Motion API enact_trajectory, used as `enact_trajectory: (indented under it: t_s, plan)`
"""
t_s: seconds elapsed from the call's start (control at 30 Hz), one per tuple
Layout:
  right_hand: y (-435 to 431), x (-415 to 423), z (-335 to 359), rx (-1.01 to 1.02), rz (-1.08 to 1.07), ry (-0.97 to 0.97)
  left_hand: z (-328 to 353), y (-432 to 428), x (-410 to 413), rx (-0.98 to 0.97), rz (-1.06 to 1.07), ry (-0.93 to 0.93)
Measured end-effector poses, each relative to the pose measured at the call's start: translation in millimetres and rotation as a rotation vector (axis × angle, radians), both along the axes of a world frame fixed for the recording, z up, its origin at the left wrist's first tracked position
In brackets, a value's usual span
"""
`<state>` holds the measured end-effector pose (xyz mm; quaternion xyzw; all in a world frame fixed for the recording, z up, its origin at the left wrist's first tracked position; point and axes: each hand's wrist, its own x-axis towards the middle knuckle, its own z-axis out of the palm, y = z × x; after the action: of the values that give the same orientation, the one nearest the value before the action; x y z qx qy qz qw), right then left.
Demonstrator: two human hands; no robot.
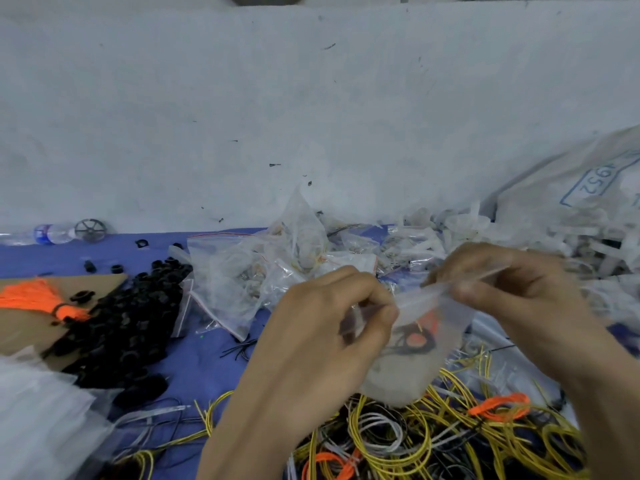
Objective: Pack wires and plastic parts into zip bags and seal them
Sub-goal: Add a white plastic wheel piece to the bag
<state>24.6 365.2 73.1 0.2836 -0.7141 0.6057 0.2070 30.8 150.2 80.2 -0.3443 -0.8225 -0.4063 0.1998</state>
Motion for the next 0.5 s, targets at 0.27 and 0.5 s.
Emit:
enact_trajectory:
  t_s: [0.27, 0.5]
  plan:
    - [-5.9, 10.4, 9.0, 0.077, 0.055, -0.035, 3.0, 11.7, 2.9, 0.003, 0.004, 0.044]
    - [-9.1, 12.7, 10.5, 0.070, 0.010, -0.023, 4.8, 16.7, 7.1, 0.011, 0.012, 0.082]
